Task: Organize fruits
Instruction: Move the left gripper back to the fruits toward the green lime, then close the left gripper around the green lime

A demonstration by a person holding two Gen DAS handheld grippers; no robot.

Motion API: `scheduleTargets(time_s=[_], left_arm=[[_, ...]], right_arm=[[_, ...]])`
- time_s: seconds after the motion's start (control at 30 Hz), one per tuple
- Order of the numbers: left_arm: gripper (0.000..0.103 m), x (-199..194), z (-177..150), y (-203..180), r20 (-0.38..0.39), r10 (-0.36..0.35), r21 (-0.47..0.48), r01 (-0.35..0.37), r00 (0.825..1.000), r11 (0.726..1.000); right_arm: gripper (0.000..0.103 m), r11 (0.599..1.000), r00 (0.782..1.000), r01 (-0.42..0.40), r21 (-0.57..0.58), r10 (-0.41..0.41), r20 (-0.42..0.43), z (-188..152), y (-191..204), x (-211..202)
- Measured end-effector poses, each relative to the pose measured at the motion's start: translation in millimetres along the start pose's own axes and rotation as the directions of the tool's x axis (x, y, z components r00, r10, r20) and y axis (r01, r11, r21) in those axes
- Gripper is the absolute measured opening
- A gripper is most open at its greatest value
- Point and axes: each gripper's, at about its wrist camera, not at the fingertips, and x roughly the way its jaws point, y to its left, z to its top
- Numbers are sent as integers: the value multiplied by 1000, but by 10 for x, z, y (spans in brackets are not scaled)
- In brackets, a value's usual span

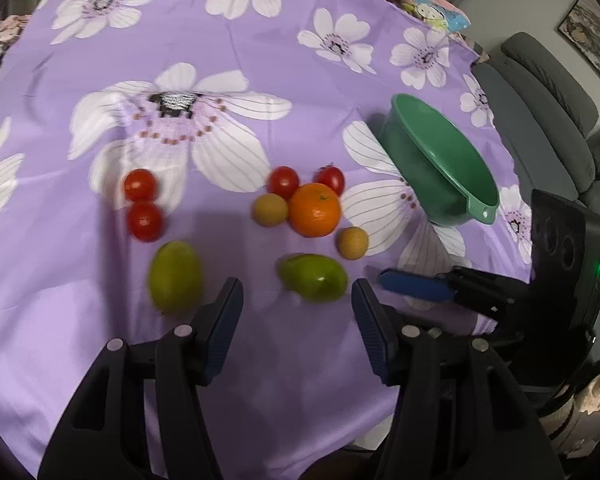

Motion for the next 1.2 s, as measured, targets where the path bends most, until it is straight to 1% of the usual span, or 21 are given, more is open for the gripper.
scheduleTargets(time_s=[0.27,0.4,0.57,0.67,0.73,0.77,0.8,1.0,1.1,1.2], left_arm=[[56,231,58,9,-46,-31,-22,30,998,999],[55,265,100,26,-52,-43,-27,41,998,999],[55,324,127,73,-54,-41,-50,38,998,998],[55,351,121,39,-62,-46,-28,44,997,999],[54,368,117,24,-68,-52,-20,51,996,998],[52,382,116,23,-71,-55,-19,54,996,998],[46,398,121,19,-75,-58,-20,57,996,998],[46,436,122,24,-80,-69,-24,67,994,997],[46,436,126,28,-74,-68,-25,66,995,997],[45,429,120,5,-69,-56,-8,55,996,998]], right_arm=[[44,1000,1000,-6,-8,6,-20,9,-17,130],[44,1000,999,-17,-11,17,-27,36,-13,192],[44,1000,999,-24,-17,24,-37,64,12,269],[44,999,999,-19,-29,18,-37,77,31,289],[44,999,999,-18,-36,16,-35,87,39,300],[44,999,999,-16,-47,14,-36,88,52,305],[44,998,999,-13,-56,11,-35,90,63,308],[44,998,999,-24,-52,23,-31,113,47,323],[37,998,999,-33,-48,32,-33,119,47,327],[37,998,999,-25,-51,24,-27,124,66,325]])
